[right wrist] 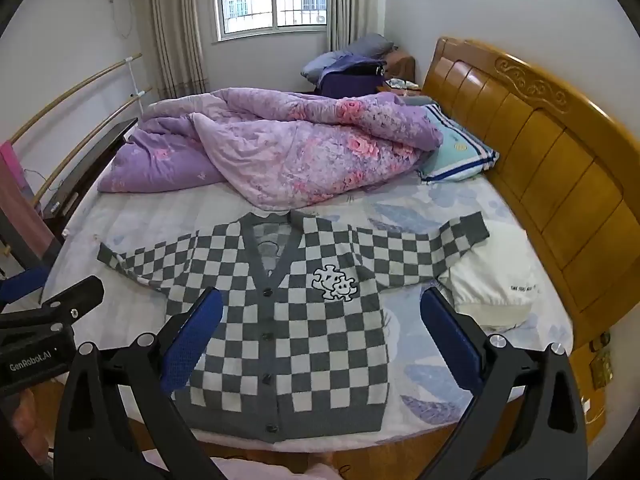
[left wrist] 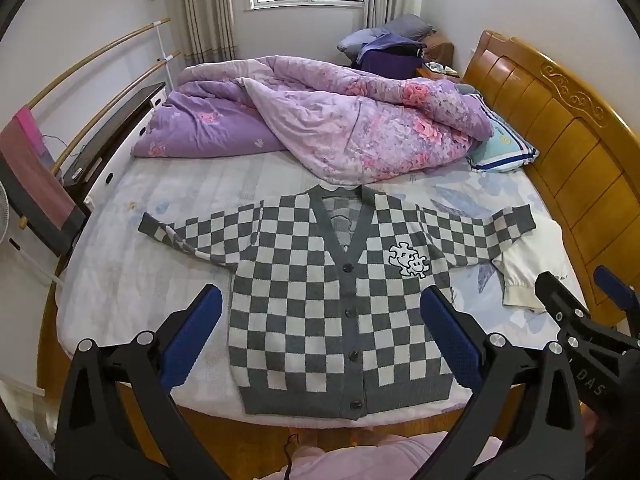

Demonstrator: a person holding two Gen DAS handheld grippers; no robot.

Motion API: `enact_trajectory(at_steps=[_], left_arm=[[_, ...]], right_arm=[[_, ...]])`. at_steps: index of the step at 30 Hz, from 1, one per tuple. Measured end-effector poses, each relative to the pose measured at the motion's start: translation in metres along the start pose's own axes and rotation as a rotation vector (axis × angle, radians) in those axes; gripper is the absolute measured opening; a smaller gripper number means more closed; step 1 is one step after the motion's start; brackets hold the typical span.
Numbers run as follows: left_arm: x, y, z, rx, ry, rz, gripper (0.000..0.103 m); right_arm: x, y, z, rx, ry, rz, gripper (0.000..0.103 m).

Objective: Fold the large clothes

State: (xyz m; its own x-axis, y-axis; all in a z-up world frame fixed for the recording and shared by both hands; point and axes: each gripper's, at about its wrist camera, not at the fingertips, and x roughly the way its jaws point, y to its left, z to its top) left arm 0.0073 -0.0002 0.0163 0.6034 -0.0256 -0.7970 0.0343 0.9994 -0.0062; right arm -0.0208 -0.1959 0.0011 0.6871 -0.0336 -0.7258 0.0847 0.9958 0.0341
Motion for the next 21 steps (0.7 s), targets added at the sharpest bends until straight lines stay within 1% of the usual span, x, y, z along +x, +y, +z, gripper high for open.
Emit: enact_trajectory(at_steps=[5, 12, 21], left_arm=[[0.003, 0.002, -0.002, -0.003, 0.000, -0.009, 0.099], [0.009, 0.001, -0.002, 0.024, 0.005, -0.021, 0.099], [0.012, -0.005, -0.004, 0.031, 0.015, -0.027, 0.099]], right_arm=[[-0.001, 0.002, 0.000, -0.002, -0.016, -0.005, 0.096], [-0.003, 0.001, 0.002, 0.003, -0.029, -0.007, 0.096], [-0.002, 0.000, 0.005, 0.004, -0.028, -0.014, 0.096]])
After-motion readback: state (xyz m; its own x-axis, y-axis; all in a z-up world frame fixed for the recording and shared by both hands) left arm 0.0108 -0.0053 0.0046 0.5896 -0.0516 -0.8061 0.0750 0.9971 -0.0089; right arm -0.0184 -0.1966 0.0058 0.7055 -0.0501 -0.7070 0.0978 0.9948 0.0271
